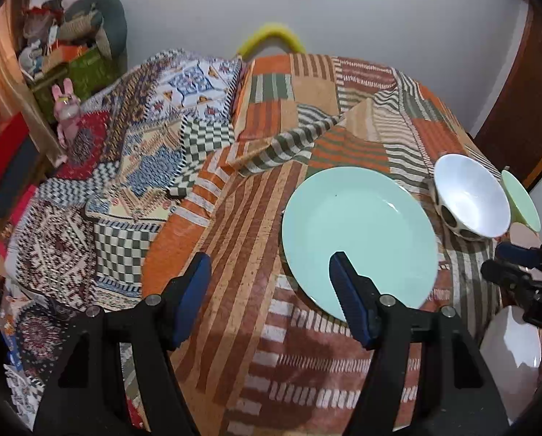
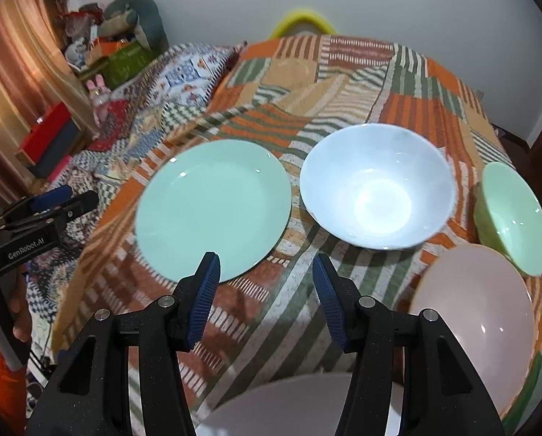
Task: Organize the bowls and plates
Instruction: 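Move both grippers toward the mint green plate rim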
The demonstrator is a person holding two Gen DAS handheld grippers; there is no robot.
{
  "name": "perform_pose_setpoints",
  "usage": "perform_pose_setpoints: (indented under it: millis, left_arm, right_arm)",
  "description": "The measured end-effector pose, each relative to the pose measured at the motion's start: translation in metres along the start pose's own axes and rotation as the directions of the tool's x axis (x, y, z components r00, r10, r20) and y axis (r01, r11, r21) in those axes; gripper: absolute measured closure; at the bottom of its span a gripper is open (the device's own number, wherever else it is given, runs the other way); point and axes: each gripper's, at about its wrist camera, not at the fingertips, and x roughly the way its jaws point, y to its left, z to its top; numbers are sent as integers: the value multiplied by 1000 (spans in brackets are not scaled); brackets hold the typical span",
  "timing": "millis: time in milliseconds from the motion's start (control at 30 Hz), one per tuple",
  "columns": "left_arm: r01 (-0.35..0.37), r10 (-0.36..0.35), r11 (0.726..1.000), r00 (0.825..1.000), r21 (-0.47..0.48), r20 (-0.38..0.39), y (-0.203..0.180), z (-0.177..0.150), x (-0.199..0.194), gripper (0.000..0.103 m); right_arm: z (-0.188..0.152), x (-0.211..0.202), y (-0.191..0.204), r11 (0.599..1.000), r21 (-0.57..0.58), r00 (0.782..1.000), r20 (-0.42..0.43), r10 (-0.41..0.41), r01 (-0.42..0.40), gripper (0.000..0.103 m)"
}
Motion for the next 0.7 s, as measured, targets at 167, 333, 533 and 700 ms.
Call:
perform_pose_setpoints:
  millis: [167, 333, 533, 700]
  left_arm:
    - [15, -15, 1000, 999, 3, -35, 3, 3, 28, 46]
    - [7, -5, 999, 999, 36, -50, -2, 7, 49, 58]
    - [21, -17, 998, 997, 51, -75, -4, 11, 71, 74]
    - [49, -46, 998, 996, 42, -81, -2, 12, 80, 80]
  right_arm:
    - [5, 22, 0, 1000, 11, 999, -51, 3, -2, 54]
    - [14, 39, 3, 1000, 9, 997, -78, 0, 1, 58]
    - [20, 58, 0, 1000, 9, 993, -121, 9, -8, 71]
    - [22, 70, -4, 1000, 30, 990, -143, 11, -7, 78]
